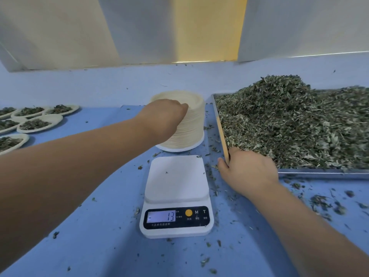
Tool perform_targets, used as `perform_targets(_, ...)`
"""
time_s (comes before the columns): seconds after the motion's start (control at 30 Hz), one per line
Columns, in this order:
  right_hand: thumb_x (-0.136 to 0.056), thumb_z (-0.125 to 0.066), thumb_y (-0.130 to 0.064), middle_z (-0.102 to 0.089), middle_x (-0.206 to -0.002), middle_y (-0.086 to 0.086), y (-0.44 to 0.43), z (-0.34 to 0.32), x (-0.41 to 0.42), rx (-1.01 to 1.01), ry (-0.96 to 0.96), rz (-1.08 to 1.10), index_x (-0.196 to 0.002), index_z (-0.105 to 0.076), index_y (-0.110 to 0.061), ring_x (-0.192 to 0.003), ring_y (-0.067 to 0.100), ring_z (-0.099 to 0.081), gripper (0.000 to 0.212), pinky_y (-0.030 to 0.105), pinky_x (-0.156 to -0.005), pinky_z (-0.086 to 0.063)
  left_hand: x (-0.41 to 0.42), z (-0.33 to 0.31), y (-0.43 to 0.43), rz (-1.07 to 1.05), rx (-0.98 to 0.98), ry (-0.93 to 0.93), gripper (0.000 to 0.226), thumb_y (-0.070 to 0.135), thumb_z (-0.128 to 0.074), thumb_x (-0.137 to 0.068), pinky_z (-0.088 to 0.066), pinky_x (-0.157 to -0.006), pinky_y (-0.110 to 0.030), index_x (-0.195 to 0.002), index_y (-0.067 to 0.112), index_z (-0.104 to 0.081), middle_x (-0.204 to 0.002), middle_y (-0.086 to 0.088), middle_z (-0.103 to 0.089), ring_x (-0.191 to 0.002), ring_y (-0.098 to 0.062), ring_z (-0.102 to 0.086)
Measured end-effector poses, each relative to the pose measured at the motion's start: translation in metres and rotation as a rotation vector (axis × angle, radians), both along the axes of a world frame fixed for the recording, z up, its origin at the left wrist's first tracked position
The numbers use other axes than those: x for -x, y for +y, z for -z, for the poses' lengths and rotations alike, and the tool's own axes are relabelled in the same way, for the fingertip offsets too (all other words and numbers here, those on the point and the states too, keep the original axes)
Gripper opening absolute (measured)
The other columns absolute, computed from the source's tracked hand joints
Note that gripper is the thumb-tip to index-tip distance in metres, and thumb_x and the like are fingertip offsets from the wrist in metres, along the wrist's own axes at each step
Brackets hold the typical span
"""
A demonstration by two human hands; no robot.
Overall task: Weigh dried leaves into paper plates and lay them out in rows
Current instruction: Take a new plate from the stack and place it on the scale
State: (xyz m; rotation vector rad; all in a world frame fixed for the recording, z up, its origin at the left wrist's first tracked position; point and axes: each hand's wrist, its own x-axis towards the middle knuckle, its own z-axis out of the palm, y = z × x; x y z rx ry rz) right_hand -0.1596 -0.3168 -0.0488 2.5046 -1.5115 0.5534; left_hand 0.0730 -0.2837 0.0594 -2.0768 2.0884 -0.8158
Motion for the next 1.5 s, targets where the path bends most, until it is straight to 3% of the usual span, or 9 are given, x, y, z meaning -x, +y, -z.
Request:
perform_targets(0.27, -0.098, -0.034, -0.055, -0.054, -0.064, -0.003, -0.001, 0.000, 0.001, -0.007, -0.014, -0.008, -0.085, -0.048, -0.021, -0.051, 0.016, -0.049, 0.039, 0.027, -0.047, -0.031, 0.004, -0.002, 0.006, -0.020, -0.032, -0.160, 0.074, -0.008, -0.052, -0.089, -0.043, -0.065, -0.039, -0.156, 0.004, -0.024, -0.123, -0.011, -0.058, -0.103, -0.033, -0.061)
perform_targets(0.57, -0.098, -0.034, -0.056, -0.055, -0.063, -0.003, -0.002, 0.002, 0.001, -0.017, -0.014, -0.008, -0.082, -0.047, -0.022, -0.051, 0.017, -0.051, 0.039, 0.026, -0.047, -0.034, 0.014, -0.005, 0.009, 0.041, 0.011, -0.373, 0.090, 0.000, -0.059, -0.085, -0.033, -0.068, -0.037, -0.160, 0.005, -0.008, -0.106, -0.006, -0.054, -0.076, -0.027, -0.047)
perform_targets(0.67, -0.098, -0.035, -0.054, -0.054, -0.062, -0.003, -0.001, 0.001, 0.001, -0.012, -0.019, -0.006, -0.079, -0.046, -0.022, -0.050, 0.017, -0.051, 0.039, 0.026, -0.047, -0.032, 0.012, -0.007, 0.009, 0.006, 0.110, -0.167, 0.057, -0.001, -0.058, -0.079, -0.030, -0.069, -0.037, -0.134, 0.011, -0.044, -0.090, -0.002, -0.041, -0.074, -0.025, -0.042)
perform_targets(0.8, -0.098, -0.035, -0.054, -0.054, -0.061, -0.003, 0.000, 0.000, 0.001, -0.006, -0.015, -0.006, -0.077, -0.044, -0.023, -0.050, 0.017, -0.050, 0.038, 0.026, -0.046, -0.032, 0.007, -0.011, 0.010, 0.015, 0.275, 0.057, 0.031, -0.005, -0.052, -0.074, -0.025, -0.071, -0.037, -0.101, 0.011, -0.057, -0.085, -0.002, -0.044, -0.076, -0.026, -0.038)
perform_targets(1.03, -0.097, -0.035, -0.054, -0.055, -0.064, -0.003, 0.005, -0.005, 0.001, -0.057, 0.001, 0.013, -0.081, -0.047, -0.023, -0.052, 0.018, -0.051, 0.037, 0.027, -0.049, -0.035, -0.006, -0.002, 0.035, 0.046, 0.628, 0.699, 0.028, -0.004, -0.050, -0.076, -0.046, -0.080, -0.038, -0.087, 0.009, -0.072, -0.094, -0.004, -0.062, -0.092, -0.026, -0.057)
perform_targets(1.17, -0.092, -0.036, -0.060, -0.054, -0.062, -0.005, 0.010, -0.005, -0.001, 0.004, -0.078, 0.038, -0.124, -0.043, -0.016, -0.055, 0.023, -0.052, 0.055, 0.036, -0.064, -0.040, -0.004, 0.029, 0.067, 0.153, 0.791, 1.109, 0.029, -0.010, -0.057, -0.078, -0.050, -0.088, -0.023, -0.077, 0.015, -0.071, -0.100, 0.008, -0.059, -0.096, -0.003, -0.059)
perform_targets(1.3, -0.090, -0.046, -0.058, -0.071, -0.102, 0.004, 0.014, -0.008, 0.000, 0.078, -0.246, -0.088, -0.157, -0.015, -0.015, -0.092, 0.030, -0.067, 0.085, 0.048, -0.094, -0.044, -0.005, 0.063, 0.094, 0.176, 0.754, 1.242, 0.040, -0.014, -0.069, -0.077, -0.049, -0.077, -0.014, -0.078, 0.026, -0.073, -0.099, 0.012, -0.056, -0.088, 0.006, -0.056)
perform_targets(1.4, -0.090, -0.061, -0.041, -0.069, -0.124, 0.000, 0.021, -0.008, -0.005, 0.071, -0.389, -0.290, -0.154, -0.028, -0.022, -0.108, 0.027, -0.063, 0.074, 0.043, -0.108, -0.034, -0.009, 0.082, 0.105, 0.164, 0.755, 1.337, 0.051, -0.017, -0.070, -0.075, -0.051, -0.075, -0.021, -0.075, 0.034, -0.072, -0.096, 0.011, -0.058, -0.086, -0.003, -0.058)
perform_targets(1.5, -0.086, -0.071, -0.028, -0.070, -0.117, -0.003, 0.028, -0.004, -0.012, 0.016, -0.429, -0.405, -0.148, -0.043, -0.029, -0.108, 0.021, -0.060, 0.067, 0.031, -0.109, -0.028, -0.011, 0.098, 0.114, 0.126, 0.748, 1.396, 0.056, -0.018, -0.071, -0.075, -0.052, -0.080, -0.022, -0.075, 0.038, -0.073, -0.095, 0.012, -0.061, -0.086, -0.002, -0.060)
